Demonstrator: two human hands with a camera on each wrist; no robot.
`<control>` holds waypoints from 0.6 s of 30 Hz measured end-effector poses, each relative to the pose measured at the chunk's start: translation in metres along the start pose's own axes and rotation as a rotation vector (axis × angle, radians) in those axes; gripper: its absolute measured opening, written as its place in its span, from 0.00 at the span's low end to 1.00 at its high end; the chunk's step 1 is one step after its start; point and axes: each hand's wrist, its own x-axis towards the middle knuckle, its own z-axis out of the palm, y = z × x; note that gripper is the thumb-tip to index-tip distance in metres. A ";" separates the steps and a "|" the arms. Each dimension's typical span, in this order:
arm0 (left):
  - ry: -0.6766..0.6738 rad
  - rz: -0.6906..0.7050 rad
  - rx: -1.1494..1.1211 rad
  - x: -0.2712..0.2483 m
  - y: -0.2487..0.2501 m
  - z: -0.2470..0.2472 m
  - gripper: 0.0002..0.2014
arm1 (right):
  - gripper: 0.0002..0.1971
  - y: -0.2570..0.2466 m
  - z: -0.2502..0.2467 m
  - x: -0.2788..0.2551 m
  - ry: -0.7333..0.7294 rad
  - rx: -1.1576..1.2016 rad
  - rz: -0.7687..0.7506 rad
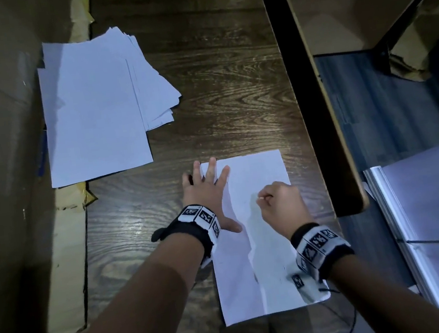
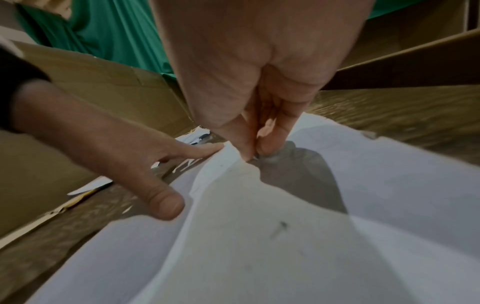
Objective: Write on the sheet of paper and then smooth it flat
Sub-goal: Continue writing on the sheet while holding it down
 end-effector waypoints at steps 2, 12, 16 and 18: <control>0.047 0.040 0.036 0.002 0.003 -0.003 0.73 | 0.06 0.005 -0.003 -0.007 -0.015 -0.002 -0.018; 0.017 0.223 -0.017 0.021 0.009 -0.006 0.74 | 0.06 -0.015 0.001 0.058 0.014 0.037 -0.045; 0.008 0.224 -0.030 0.019 0.006 -0.006 0.73 | 0.08 -0.016 -0.002 0.065 0.072 0.047 0.015; 0.001 0.227 -0.024 0.018 0.005 -0.007 0.73 | 0.09 -0.017 0.006 0.032 0.013 -0.010 -0.041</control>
